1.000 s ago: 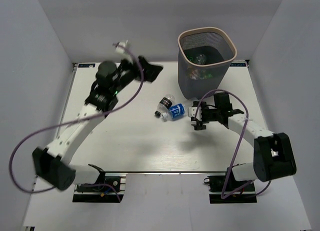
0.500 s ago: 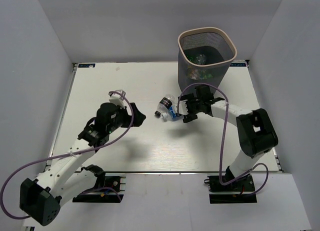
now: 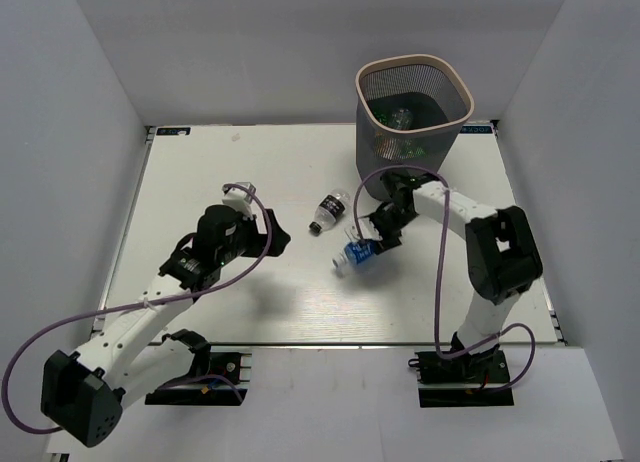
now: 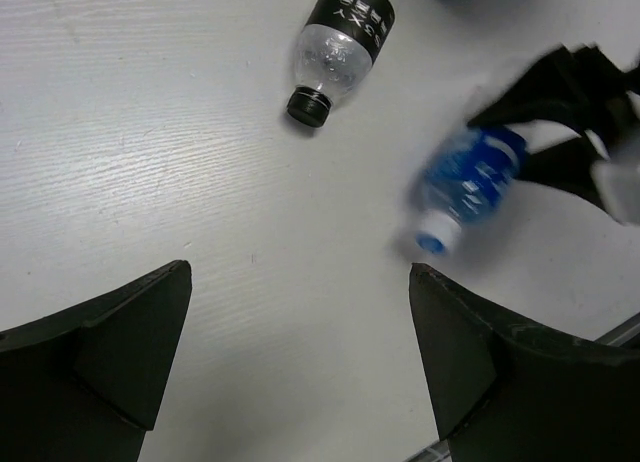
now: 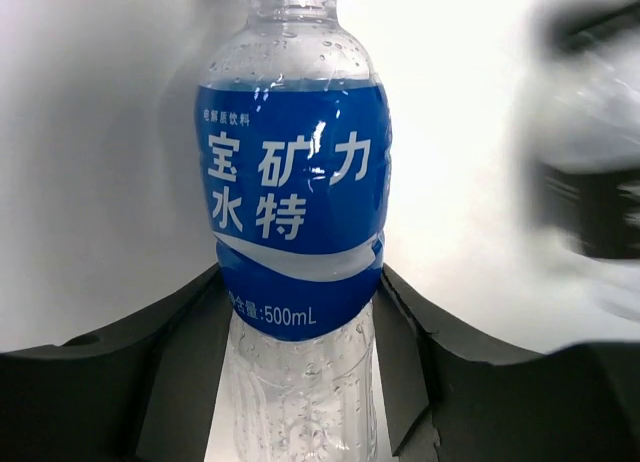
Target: Put the plastic bottles in the bin
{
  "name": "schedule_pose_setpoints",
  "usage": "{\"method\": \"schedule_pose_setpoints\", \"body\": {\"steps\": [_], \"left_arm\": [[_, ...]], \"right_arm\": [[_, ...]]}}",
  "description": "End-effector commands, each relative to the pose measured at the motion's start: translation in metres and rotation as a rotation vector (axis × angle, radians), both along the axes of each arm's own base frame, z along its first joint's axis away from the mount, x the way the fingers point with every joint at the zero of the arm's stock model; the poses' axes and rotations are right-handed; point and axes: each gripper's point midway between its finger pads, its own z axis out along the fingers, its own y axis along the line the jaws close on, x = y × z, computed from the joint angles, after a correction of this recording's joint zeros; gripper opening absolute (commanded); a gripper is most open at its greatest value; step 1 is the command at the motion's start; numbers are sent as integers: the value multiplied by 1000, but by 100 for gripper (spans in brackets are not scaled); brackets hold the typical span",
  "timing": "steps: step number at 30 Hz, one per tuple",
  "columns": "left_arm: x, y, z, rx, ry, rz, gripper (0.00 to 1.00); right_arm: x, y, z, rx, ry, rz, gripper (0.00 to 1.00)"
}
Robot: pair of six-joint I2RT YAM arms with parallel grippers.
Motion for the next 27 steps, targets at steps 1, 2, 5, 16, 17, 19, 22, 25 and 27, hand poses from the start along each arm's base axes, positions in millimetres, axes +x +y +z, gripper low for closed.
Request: {"method": "schedule_pose_setpoints", "body": {"steps": [1,2,5,16,17,19,22,25,27], "left_arm": [[15,-13,6,29,-64,-73,99],[21,-15,7,51,-91,-88,99],[34,-25,4,76,-113,-130,99],[63,-51,-2,88,-228,-230,99],[65,-54,-3,91,-238,-244,99],[74,-59,4,81,-283,-243,99],[86,-71,10,61,-344,-276,99],[98,-86,15,44,-391,-301,99],[111,-94,23,40,-402,-299,99]], "right_arm": [[-95,-15,38,71,236,83,20],[-108,-10,59,137,248,80,19],[-119,11,123,325,241,41,17],[-14,33,395,1029,-264,-457,18],[3,35,403,1062,-297,-494,18],[35,13,436,1151,-417,-654,18],[74,-5,449,1209,-492,-784,18],[111,-16,436,1163,-442,-912,18],[139,-23,431,1147,-411,-990,23]]}}
